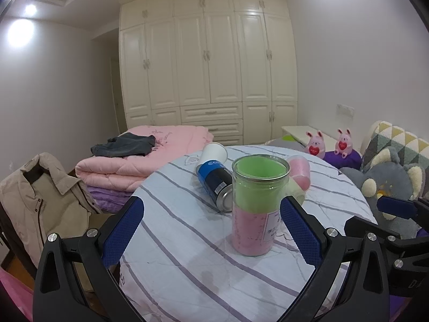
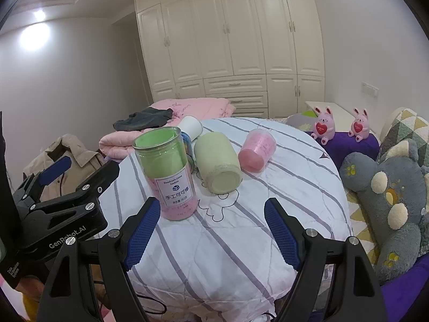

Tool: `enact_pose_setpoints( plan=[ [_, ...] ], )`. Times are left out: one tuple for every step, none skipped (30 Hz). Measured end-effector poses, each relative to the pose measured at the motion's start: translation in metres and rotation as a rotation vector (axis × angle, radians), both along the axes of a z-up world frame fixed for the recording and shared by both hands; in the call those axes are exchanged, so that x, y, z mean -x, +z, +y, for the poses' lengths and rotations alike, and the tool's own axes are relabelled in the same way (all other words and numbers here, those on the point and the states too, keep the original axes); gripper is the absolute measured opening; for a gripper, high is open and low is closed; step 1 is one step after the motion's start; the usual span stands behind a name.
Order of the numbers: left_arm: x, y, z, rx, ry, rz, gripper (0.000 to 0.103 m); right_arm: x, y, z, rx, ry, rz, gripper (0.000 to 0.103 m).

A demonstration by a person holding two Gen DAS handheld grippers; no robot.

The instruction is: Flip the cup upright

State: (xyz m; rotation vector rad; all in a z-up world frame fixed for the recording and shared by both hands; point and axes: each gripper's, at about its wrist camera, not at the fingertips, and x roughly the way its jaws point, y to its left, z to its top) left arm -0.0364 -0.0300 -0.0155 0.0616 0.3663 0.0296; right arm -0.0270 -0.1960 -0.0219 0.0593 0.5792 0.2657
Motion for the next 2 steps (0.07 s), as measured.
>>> enact_pose_setpoints(
  plan=[
    [0.0006, 0.0000, -0.0002, 0.001, 0.000, -0.002, 0.103, 0.0000, -0.0003, 0.0006, 0.001, 0.004, 0.001, 0.081],
    [0.0008, 0.0001, -0.0004, 0.003, 0.000, -0.001, 0.103, 0.0000, -0.0004, 0.0010, 0.002, 0.006, 0.002, 0.081]
  ],
)
